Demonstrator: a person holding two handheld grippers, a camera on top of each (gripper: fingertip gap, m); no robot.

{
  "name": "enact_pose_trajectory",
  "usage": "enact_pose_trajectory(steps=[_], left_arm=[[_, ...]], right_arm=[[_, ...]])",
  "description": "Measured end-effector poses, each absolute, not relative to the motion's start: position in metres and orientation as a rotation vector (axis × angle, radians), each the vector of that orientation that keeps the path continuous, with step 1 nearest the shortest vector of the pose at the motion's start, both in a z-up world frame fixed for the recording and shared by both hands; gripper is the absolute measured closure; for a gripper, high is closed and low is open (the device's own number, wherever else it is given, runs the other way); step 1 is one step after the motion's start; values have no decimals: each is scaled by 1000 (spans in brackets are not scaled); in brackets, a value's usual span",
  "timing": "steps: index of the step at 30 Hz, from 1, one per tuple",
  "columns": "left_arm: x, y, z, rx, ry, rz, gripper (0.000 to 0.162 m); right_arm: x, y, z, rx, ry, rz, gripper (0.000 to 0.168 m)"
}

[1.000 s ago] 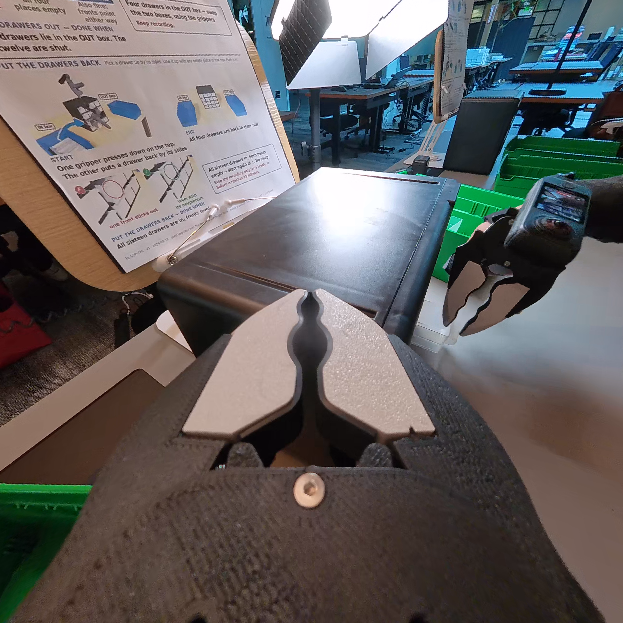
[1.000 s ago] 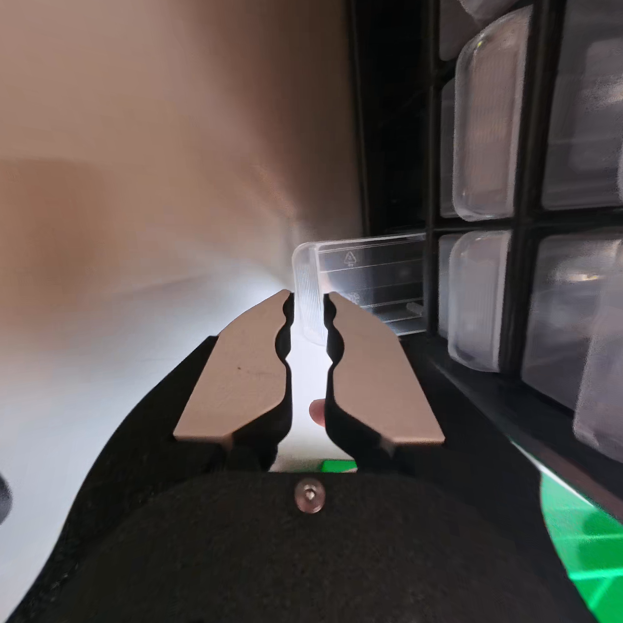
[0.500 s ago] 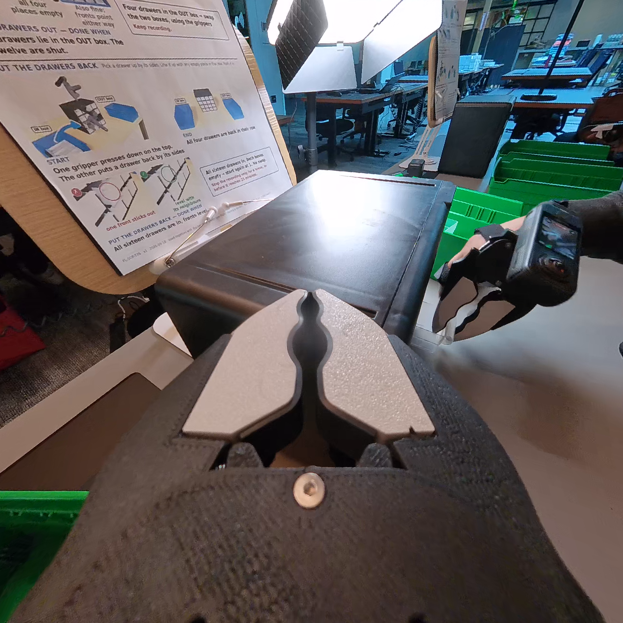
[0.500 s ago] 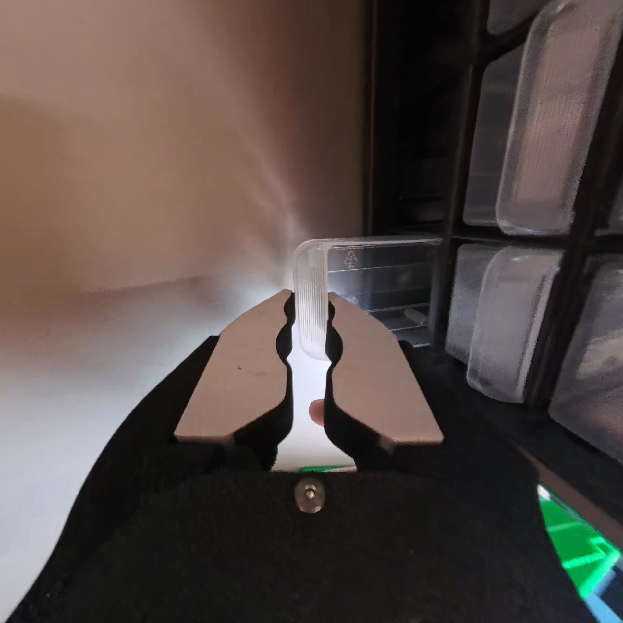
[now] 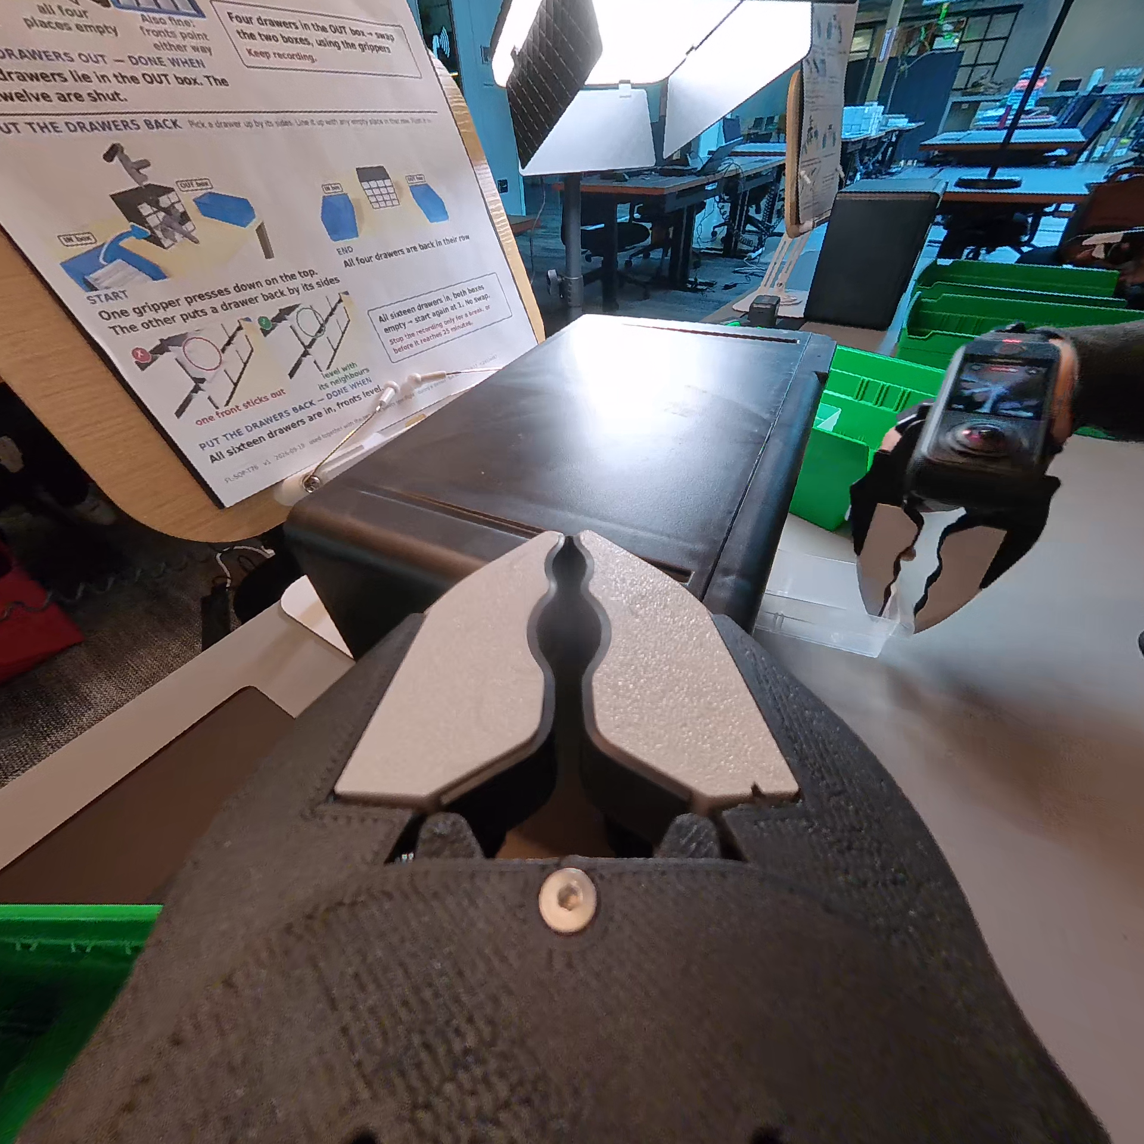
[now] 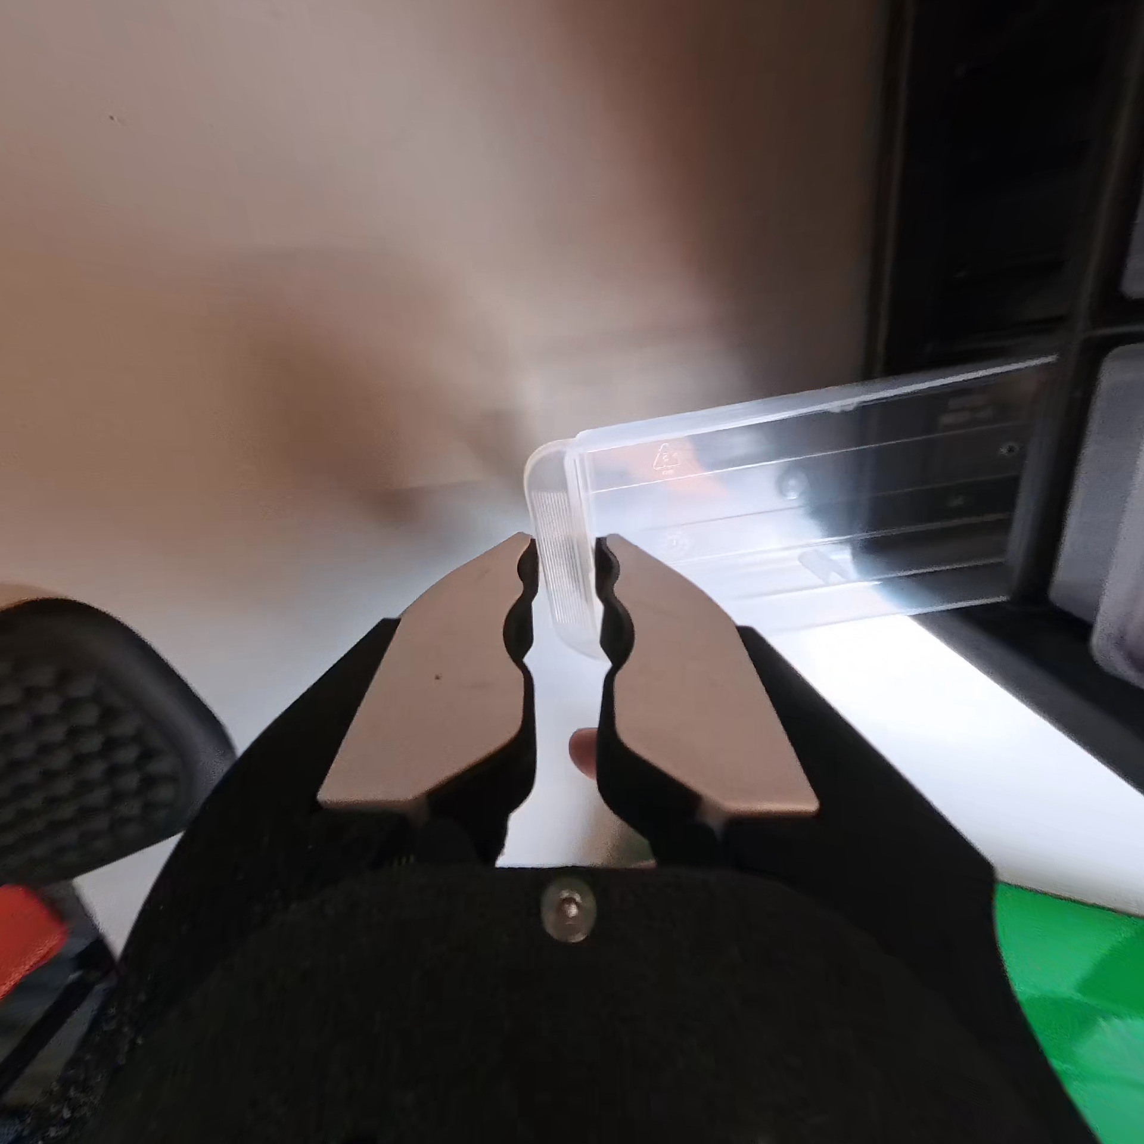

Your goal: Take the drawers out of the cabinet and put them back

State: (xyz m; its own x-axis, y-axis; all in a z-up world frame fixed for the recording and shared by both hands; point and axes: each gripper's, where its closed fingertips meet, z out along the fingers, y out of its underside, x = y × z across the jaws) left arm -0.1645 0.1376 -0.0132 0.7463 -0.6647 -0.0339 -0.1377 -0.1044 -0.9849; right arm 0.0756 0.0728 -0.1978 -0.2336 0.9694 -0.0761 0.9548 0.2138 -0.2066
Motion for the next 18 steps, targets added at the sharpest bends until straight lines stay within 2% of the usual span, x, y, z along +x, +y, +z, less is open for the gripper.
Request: enact_pose_trajectory(steps=[3, 12, 18], left_arm=[[-164, 137, -13, -1641, 656, -501, 162], [-164, 137, -13, -1640, 669, -500, 162], [-164, 137, -14, -1644, 667, -486, 162]], right_arm=[[76, 72, -198, -1987, -2419, 378, 149], [83, 39, -197, -1852, -2559, 244, 152], [79, 46, -167, -1900, -2421, 379, 153]])
